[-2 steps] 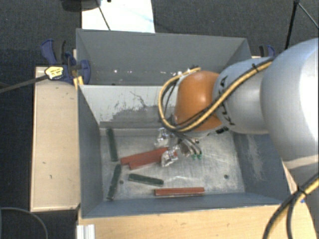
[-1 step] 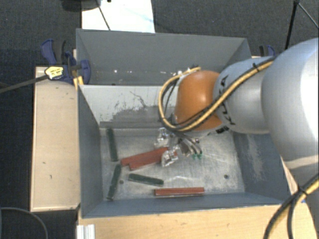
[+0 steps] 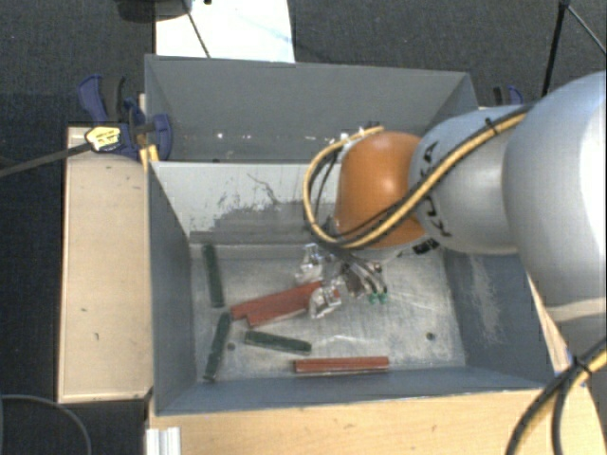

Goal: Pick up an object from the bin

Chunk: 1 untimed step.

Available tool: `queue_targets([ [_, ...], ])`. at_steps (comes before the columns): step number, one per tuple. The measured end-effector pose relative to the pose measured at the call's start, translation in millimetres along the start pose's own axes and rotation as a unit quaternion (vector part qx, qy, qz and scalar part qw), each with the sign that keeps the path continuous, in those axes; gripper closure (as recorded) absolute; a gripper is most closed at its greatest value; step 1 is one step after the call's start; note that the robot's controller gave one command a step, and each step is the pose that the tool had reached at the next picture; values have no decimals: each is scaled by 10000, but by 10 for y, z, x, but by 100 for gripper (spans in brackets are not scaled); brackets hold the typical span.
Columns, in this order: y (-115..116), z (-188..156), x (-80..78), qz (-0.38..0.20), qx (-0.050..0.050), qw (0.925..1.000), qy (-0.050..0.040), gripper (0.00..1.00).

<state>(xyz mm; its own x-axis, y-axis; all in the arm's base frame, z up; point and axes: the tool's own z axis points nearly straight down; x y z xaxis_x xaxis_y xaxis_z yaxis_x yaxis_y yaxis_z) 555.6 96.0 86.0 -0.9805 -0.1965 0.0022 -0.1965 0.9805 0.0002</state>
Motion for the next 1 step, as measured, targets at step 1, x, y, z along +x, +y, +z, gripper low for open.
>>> queue_targets([
  [1, 1, -216, 14, -3, -2, 10000, 25, 100],
])
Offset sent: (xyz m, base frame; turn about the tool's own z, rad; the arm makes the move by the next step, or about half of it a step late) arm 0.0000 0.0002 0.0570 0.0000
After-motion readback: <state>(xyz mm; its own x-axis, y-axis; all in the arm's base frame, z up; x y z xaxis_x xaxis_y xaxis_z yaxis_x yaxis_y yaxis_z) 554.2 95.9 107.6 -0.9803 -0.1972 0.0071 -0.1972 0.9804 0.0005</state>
